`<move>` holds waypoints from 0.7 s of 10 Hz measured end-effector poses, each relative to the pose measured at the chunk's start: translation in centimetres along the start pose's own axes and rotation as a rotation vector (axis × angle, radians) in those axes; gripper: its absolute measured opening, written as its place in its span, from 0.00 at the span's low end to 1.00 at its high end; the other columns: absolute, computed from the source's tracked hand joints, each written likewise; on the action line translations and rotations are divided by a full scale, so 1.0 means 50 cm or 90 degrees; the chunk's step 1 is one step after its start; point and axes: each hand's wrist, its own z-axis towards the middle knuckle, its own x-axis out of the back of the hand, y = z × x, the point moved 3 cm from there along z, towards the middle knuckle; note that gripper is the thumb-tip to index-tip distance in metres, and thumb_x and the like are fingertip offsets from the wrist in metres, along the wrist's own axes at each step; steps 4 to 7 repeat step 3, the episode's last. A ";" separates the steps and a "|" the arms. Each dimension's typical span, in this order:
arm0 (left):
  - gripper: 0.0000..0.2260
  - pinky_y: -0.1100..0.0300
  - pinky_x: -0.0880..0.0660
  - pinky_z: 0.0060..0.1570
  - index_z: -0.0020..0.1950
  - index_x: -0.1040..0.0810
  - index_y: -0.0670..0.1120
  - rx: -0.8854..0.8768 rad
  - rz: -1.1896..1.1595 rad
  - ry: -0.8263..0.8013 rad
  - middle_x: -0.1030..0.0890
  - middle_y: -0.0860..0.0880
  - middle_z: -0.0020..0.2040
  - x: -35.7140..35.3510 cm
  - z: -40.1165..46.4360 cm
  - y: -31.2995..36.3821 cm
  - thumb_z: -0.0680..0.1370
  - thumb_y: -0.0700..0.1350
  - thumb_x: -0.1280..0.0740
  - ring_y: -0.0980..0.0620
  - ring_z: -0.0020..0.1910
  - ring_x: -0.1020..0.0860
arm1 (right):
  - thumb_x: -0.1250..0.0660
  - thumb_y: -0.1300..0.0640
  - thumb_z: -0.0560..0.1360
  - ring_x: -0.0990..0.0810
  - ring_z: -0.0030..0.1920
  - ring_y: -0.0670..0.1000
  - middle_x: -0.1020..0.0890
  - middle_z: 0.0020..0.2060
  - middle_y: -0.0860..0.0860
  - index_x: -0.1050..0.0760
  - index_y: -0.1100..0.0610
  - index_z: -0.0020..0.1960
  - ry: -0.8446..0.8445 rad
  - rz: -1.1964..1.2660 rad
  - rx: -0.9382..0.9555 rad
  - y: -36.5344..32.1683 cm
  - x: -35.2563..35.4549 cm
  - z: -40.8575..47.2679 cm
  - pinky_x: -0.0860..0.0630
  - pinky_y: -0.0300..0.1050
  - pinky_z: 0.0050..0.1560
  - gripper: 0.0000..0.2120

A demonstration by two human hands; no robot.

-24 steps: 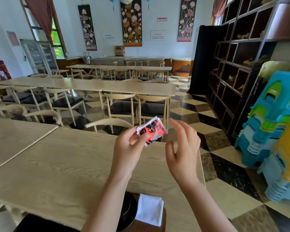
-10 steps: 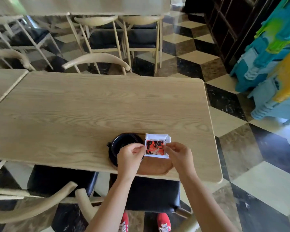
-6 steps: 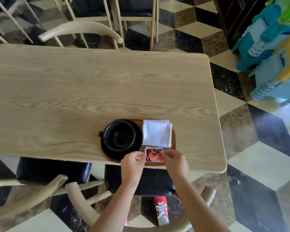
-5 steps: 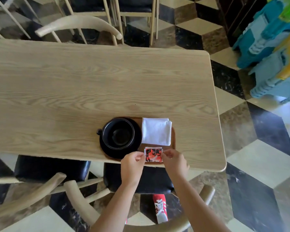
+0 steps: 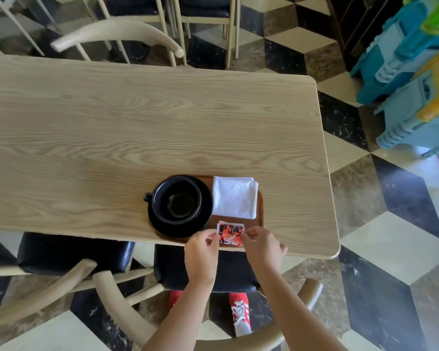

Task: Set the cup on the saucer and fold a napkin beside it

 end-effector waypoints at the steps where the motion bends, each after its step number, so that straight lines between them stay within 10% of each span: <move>1: 0.10 0.63 0.23 0.48 0.54 0.19 0.42 -0.011 0.006 0.005 0.16 0.46 0.49 0.001 -0.005 -0.001 0.75 0.43 0.32 0.51 0.49 0.19 | 0.37 0.47 0.74 0.28 0.35 0.43 0.17 0.39 0.43 0.22 0.48 0.46 -0.006 0.012 -0.001 -0.001 0.005 -0.002 0.43 0.45 0.48 0.08; 7: 0.13 0.60 0.22 0.49 0.57 0.20 0.42 -0.004 0.017 -0.016 0.17 0.46 0.52 0.010 -0.013 0.006 0.75 0.45 0.32 0.51 0.50 0.20 | 0.37 0.48 0.74 0.28 0.34 0.41 0.19 0.39 0.41 0.22 0.47 0.45 0.003 0.029 0.011 -0.006 0.030 -0.010 0.44 0.45 0.46 0.06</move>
